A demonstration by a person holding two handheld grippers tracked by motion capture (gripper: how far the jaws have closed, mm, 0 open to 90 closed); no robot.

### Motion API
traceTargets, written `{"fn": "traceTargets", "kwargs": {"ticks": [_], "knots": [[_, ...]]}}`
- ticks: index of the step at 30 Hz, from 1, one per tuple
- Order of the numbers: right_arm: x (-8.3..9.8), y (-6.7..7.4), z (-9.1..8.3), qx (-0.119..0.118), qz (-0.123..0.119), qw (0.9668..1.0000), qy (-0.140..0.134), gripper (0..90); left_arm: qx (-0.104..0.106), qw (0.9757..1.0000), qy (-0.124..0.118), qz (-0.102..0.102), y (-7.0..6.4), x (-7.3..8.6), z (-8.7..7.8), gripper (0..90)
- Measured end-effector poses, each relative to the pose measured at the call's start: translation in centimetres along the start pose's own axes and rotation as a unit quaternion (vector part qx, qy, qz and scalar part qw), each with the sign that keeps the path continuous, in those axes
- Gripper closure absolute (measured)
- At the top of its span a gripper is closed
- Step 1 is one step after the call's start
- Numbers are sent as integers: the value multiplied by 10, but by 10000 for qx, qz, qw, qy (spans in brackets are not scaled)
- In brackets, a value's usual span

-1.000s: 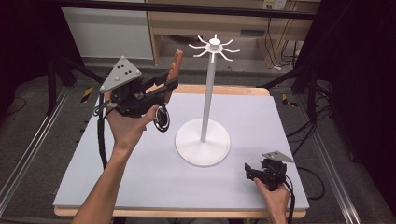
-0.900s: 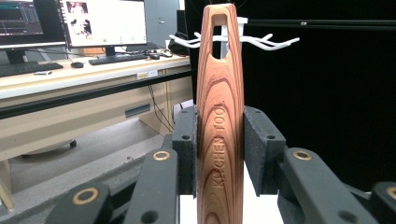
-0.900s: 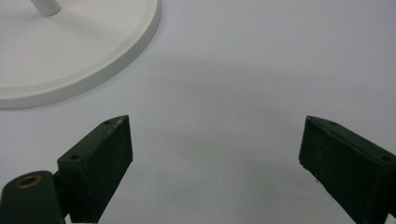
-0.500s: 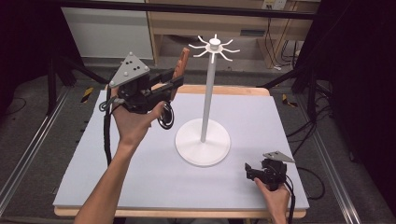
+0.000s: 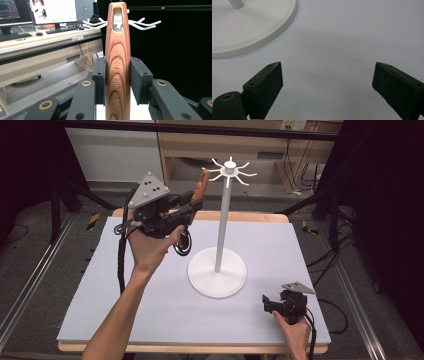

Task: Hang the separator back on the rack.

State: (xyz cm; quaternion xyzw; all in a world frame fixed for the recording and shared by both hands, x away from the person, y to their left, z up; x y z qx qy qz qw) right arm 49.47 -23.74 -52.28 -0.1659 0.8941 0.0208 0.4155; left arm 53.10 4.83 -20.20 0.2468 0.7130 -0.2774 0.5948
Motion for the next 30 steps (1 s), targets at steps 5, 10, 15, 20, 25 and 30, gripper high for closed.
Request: {"fn": "traceTargets", "kwargs": {"ticks": [5, 10, 15, 20, 25, 30], "knots": [[0, 0, 0, 2, 11, 10000, 2, 101, 3, 10000, 31, 13, -1, 2, 4, 676], [0, 0, 0, -1, 8, 10000, 5, 101, -36, 10000, 51, 12, 0, 3, 8, 676], [0, 0, 0, 0, 7, 10000, 4, 101, -4, 10000, 78, 5, -1, 5, 12, 675], [0, 0, 0, 1, 11, 10000, 5, 101, 24, 10000, 83, -8, -2, 6, 17, 675], [0, 0, 0, 2, -9, 10000, 5, 101, 8, 9999, 120, 11, -3, 9, 21, 675], [0, 0, 0, -3, -8, 10000, 10, 101, 15, 9999, 116, -7, -2, 11, 24, 675]]}}
Point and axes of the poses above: each handheld gripper's, and its own axes: z roughly forward along the jaws, x roughly out of its underside, y roughly to its left, the point moved 9 cm from there along z, roughly forward along the jaws, and after that the axes turned 9 degrees about -z, right-handed, at the moved point
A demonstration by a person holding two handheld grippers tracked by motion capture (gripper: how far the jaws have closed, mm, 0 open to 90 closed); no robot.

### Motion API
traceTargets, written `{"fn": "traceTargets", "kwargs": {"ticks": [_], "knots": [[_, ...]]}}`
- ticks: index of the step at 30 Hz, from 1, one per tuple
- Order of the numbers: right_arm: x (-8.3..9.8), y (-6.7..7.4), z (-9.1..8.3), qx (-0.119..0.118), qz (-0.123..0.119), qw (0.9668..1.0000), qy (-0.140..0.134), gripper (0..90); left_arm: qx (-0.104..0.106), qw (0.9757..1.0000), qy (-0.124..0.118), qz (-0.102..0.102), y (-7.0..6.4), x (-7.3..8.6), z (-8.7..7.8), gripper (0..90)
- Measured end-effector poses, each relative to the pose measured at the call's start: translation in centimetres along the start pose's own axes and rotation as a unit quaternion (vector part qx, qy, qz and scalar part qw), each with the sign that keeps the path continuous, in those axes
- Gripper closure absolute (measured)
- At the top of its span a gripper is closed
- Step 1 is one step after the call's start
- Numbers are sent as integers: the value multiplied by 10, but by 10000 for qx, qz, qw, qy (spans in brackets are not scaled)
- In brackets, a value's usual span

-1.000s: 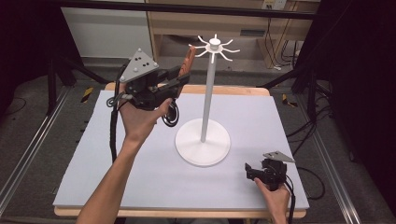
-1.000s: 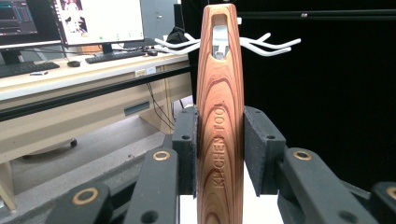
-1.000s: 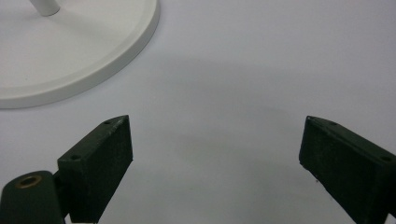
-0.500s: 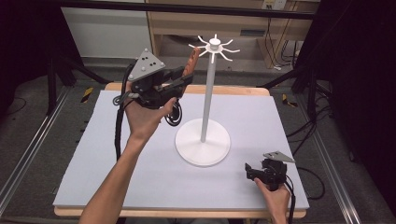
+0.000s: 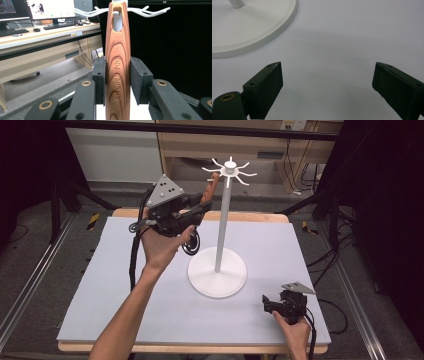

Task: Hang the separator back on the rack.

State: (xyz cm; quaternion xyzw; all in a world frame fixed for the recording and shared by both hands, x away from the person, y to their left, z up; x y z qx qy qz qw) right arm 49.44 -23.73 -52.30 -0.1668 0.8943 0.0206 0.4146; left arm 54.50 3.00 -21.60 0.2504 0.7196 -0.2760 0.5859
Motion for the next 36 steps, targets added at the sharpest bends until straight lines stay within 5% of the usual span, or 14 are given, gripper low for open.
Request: {"fn": "traceTargets", "kwargs": {"ticks": [36], "knots": [[0, 3, 1, 1, 15, 10000, 40, 101, -8, 9999, -139, 58, 2, 10, 5, 615]]}}
Point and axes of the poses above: each handheld gripper's, and its own axes: z roughly forward along the jaws, x roughly out of its underside, y roughly to its left, the point moved 9 cm from there along z, roughly forward along the jaws, and after that the axes turned 9 degrees about -z, right-handed, at the moved point
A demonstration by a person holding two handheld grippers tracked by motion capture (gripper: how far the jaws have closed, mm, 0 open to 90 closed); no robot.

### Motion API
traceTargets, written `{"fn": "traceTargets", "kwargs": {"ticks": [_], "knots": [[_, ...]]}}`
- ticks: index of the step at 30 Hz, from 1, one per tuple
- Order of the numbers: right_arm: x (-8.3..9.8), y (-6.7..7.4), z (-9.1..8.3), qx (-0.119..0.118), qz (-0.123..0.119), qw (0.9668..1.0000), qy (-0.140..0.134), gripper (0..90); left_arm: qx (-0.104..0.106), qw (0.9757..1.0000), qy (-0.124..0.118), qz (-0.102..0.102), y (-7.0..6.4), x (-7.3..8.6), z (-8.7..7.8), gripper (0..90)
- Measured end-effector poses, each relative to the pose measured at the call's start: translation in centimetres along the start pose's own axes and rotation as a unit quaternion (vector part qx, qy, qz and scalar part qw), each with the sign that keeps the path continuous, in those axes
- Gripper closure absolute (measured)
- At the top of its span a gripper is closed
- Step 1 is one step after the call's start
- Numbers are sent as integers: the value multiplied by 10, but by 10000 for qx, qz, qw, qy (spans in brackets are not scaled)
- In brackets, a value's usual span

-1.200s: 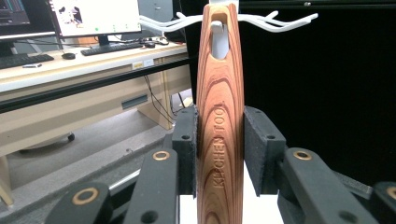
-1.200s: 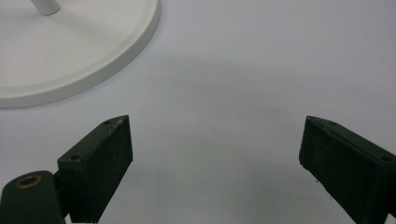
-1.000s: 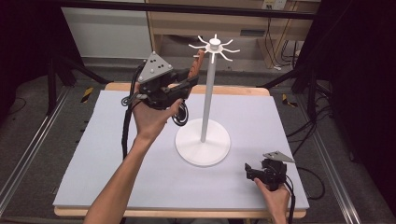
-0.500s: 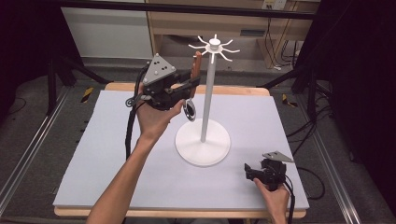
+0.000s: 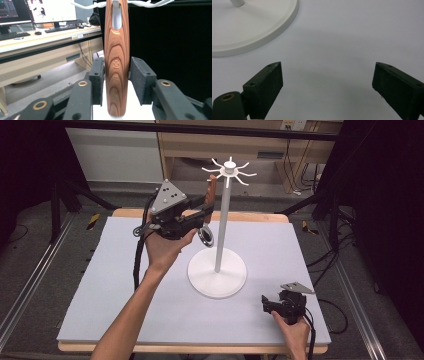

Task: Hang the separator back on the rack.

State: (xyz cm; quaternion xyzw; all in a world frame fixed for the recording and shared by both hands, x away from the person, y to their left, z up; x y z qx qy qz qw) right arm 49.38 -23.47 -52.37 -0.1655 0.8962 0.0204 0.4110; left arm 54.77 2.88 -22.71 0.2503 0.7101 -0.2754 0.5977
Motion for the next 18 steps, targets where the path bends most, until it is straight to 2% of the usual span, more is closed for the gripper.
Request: {"fn": "traceTargets", "kwargs": {"ticks": [2, 8, 14, 15, 18], "knots": [[0, 0, 0, -4, 7, 10000, 0, 101, -32, 10000, 21, 44, 3, 3, -3, 600], [0, -1, 0, -1, 26, 10000, -1, 101, -59, 9999, 100, 13, 11, 15, -12, 556], [0, -1, 0, 2, 14, 10000, -13, 101, -146, 9995, 240, -106, 29, 42, -26, 530], [0, -1, 0, 2, 14, 10000, -13, 101, -146, 9995, 240, -106, 29, 42, -26, 528], [0, -2, 0, 14, 9, 10000, -17, 94, -184, 9992, 316, -186, 38, 60, -34, 518]]}}
Point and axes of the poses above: each handheld gripper's, and its own axes: z roughly forward along the jaws, x roughly out of its underside, y roughly to its left, the point moved 9 cm from there along z, roughly forward along the jaws, and after that the axes turned 9 degrees about -z, right-handed, at the moved point
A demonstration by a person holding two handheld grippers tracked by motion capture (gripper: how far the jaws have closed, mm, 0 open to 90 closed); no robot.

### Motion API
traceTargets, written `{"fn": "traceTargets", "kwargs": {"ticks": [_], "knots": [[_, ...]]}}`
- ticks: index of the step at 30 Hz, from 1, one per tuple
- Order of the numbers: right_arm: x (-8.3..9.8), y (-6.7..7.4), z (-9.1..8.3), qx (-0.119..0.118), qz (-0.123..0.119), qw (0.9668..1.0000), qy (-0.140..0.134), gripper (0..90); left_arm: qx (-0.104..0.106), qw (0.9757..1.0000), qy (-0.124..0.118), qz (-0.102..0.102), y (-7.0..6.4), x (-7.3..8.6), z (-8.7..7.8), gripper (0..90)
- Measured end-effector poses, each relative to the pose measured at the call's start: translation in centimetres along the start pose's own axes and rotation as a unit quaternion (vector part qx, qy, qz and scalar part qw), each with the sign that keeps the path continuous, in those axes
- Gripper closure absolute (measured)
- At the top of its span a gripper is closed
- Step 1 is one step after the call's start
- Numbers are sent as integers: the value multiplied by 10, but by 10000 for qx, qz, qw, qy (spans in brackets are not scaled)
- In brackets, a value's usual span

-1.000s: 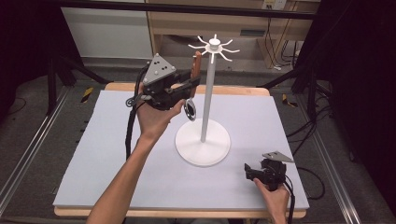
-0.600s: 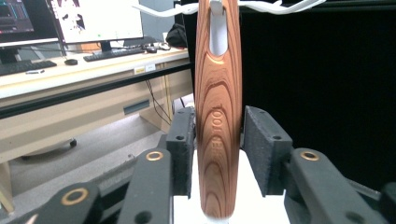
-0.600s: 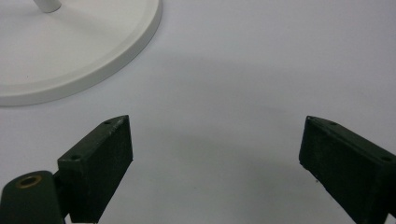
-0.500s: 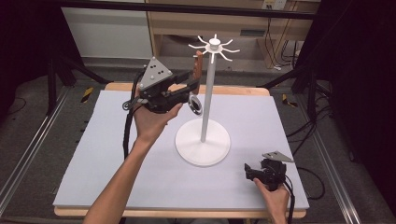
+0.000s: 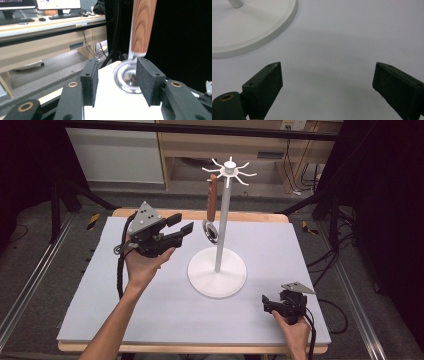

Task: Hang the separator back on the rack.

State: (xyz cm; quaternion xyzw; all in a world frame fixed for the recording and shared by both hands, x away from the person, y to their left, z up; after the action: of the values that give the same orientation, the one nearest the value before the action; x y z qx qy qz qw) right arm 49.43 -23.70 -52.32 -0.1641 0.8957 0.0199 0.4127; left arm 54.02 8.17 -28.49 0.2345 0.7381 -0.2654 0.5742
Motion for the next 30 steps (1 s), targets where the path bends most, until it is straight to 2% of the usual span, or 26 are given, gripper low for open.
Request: {"fn": "traceTargets", "kwargs": {"ticks": [3, 4, 6, 7, 9, 10, 12, 13, 14, 16, 18, 20, 21, 25, 27, 30], "knots": [[0, 0, -1, 4, 70, 10000, 2, 93, -18, 10000, 17, -16, 4, 8, -3, 505], [0, 0, -1, 5, 79, 10000, -2, 92, -45, 9999, 102, -47, 8, 20, -5, 501], [1, -2, -2, 7, 82, 10000, -4, 89, -75, 9999, 139, -38, 10, 25, -5, 490], [1, -2, -2, 7, 81, 10000, -2, 90, -117, 9997, 219, -26, 15, 37, -8, 485], [2, -2, -3, 9, 79, 10000, -15, 89, -146, 9995, 270, -59, 19, 48, -9, 473], [2, -2, -3, 9, 79, 10000, -15, 89, -146, 9995, 270, -59, 19, 48, -9, 465], [2, -2, -3, 2, 100, 9999, -9, 85, -216, 9989, 406, -101, 27, 66, -12, 454], [2, -2, -3, 2, 100, 9999, -9, 85, -216, 9989, 406, -101, 27, 66, -12, 448], [2, -2, -3, 2, 117, 9999, -1, 84, -285, 9983, 495, -152, 32, 80, -14, 443], [2, -2, -3, 1, 121, 9999, -3, 83, -313, 9980, 525, -152, 35, 84, -15, 432], [2, -3, -3, 21, 111, 9999, -21, 81, -409, 9965, 706, -180, 44, 105, -18, 423], [3, -3, -3, 31, 134, 9999, -24, 77, -447, 9958, 769, -218, 48, 115, -20, 416], [3, -3, -3, 31, 134, 9999, -24, 77, -447, 9958, 769, -218, 48, 115, -20, 413], [3, -4, -3, 61, 167, 9998, -12, 71, -589, 9927, 1038, -195, 61, 146, -29, 393], [3, -4, -3, 52, 182, 9998, -12, 70, -607, 9922, 1064, -210, 63, 150, -31, 385], [4, -5, -2, 81, 165, 9998, 3, 65, -700, 9899, 1177, -362, 74, 173, -39, 370]]}}
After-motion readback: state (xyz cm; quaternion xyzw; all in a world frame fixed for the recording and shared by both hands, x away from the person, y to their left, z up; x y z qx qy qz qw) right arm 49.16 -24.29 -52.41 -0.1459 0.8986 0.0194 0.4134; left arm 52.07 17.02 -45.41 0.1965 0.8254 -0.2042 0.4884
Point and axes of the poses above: each handheld gripper's, and its own axes: z roughly forward along the jaws, x roughly out of its underside, y roughly to its left, the point moved 9 cm from there along z, roughly forward along the jaws, and after that the axes turned 9 degrees about -z, right-handed, at the moved point
